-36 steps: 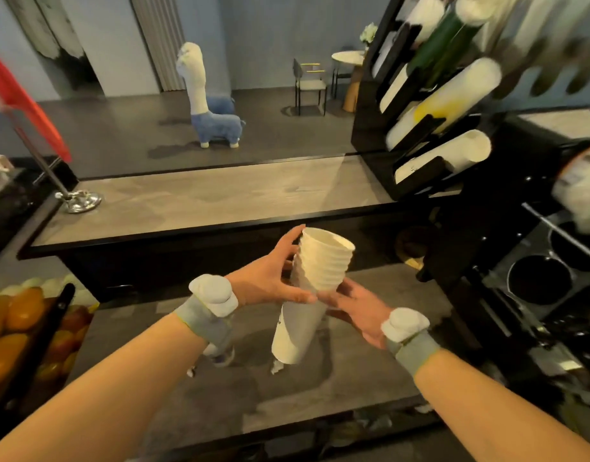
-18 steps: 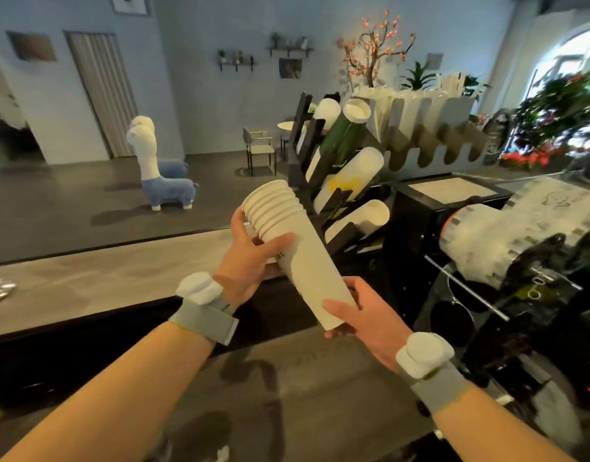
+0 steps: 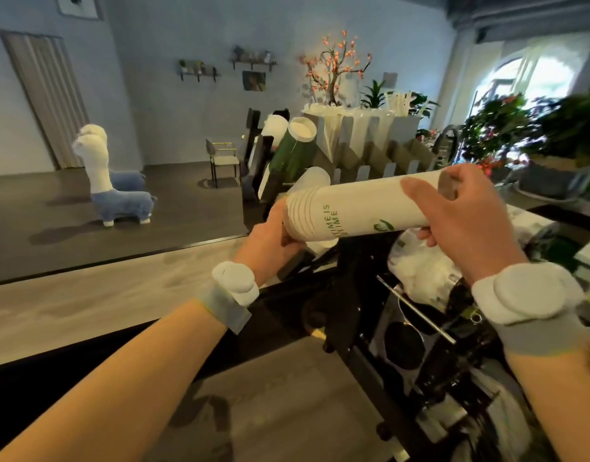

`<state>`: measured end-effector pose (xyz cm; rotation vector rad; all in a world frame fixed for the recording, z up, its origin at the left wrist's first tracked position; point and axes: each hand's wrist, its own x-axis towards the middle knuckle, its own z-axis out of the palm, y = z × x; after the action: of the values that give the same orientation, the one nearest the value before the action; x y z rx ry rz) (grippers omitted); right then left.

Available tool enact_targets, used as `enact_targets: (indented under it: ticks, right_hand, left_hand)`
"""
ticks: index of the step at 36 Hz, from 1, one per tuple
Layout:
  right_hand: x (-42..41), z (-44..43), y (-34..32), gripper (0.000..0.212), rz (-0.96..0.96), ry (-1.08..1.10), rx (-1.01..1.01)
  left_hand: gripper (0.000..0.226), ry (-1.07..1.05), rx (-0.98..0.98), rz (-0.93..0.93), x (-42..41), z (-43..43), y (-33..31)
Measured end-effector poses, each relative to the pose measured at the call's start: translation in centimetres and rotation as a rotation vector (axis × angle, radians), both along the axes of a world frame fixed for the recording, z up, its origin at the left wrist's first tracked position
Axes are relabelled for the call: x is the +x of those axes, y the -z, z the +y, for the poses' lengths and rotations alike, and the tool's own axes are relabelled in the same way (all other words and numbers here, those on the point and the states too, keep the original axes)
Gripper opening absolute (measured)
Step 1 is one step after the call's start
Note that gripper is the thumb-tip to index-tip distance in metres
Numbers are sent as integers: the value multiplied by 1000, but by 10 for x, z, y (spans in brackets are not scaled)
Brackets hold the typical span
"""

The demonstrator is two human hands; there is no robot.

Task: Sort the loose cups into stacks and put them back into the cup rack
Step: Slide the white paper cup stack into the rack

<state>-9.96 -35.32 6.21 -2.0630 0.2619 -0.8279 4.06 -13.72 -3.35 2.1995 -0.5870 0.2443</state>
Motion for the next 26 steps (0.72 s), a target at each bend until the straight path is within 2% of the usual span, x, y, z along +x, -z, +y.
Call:
enact_targets:
  ticks: [4,9,14,19,21,24,26]
  right_hand:
    - [9,-5,-13,54,47,50,-133]
    - [26,-12,-15,52,76,80,-266]
    - [39,-16,-5,54,147,35,-251]
    - [51,-17,4,50,164,9,-275]
    - [56,-15,9,50,181,-24,-277]
    - [63,-9,17,52,203,-45,-338]
    - [68,-5,20,54,210,-61,-384]
  left_hand:
    - [65,-35,160,-5,15,-26,2]
    - [55,-75,290,29,32,-52,7]
    - [54,-93,348,2,39,-56,15]
    - [39,-182,448,160,50,-69,8]
    - [40,-195,456,177,53,-66,11]
    - [49,-187,402,105,59,-61,19]
    - [51,-189,458,120,59,-61,19]
